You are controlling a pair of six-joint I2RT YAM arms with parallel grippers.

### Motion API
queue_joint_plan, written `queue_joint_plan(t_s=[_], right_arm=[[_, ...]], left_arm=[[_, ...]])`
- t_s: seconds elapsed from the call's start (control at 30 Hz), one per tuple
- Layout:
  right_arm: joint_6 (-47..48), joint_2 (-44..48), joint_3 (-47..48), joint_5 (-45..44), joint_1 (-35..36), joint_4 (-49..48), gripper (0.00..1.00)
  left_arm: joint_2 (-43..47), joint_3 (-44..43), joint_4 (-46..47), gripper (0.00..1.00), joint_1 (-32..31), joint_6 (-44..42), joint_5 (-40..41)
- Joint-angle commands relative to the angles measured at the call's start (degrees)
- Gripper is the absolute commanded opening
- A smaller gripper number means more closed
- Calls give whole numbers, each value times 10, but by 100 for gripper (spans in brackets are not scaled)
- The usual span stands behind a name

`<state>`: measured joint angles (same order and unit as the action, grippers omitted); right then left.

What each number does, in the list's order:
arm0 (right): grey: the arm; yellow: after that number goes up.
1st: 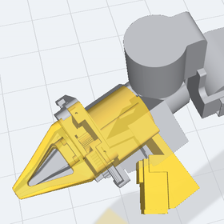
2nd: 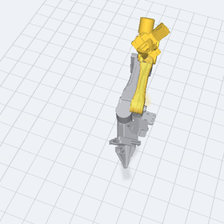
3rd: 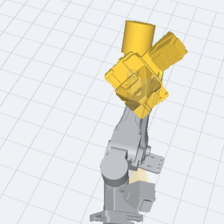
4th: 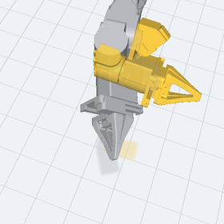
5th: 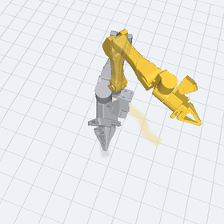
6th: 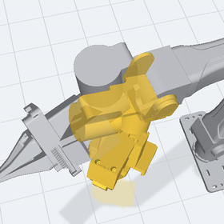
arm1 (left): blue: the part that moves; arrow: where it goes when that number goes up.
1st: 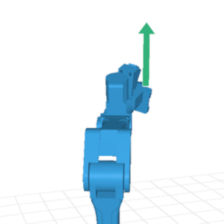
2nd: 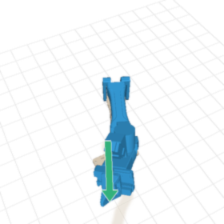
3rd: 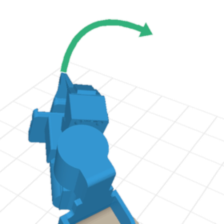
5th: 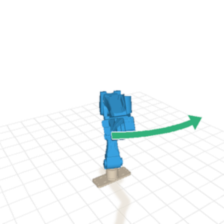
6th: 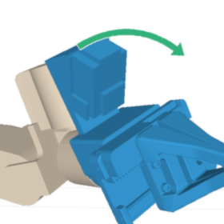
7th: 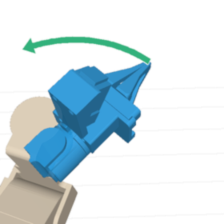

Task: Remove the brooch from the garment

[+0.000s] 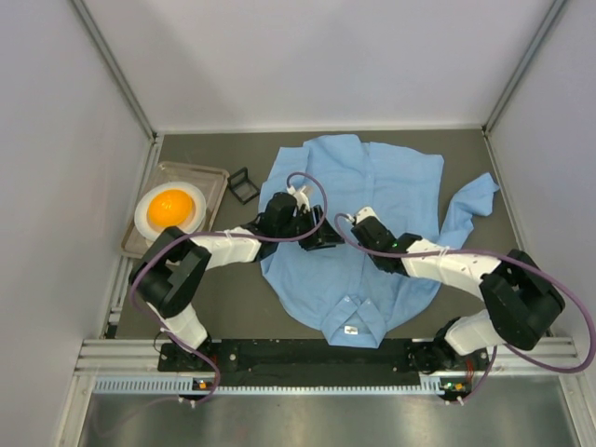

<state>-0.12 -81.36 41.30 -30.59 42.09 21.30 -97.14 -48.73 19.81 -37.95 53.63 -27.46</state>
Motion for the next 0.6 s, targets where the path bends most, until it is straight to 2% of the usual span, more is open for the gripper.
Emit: queue_joint_plan(t_s=[0.0,0.33,0.57], right_arm=[[-81,28,40,47,-8,22,0],[-158,63,34,97,-33,39,0],[-152,103,4,169,-107,34,0]], left_arm=[[-7,-29,33,49,-10,-11,-17],[-52,-69,34,48,-45,-26,-47],[-104,-113,37,44,-68,-33,-74]])
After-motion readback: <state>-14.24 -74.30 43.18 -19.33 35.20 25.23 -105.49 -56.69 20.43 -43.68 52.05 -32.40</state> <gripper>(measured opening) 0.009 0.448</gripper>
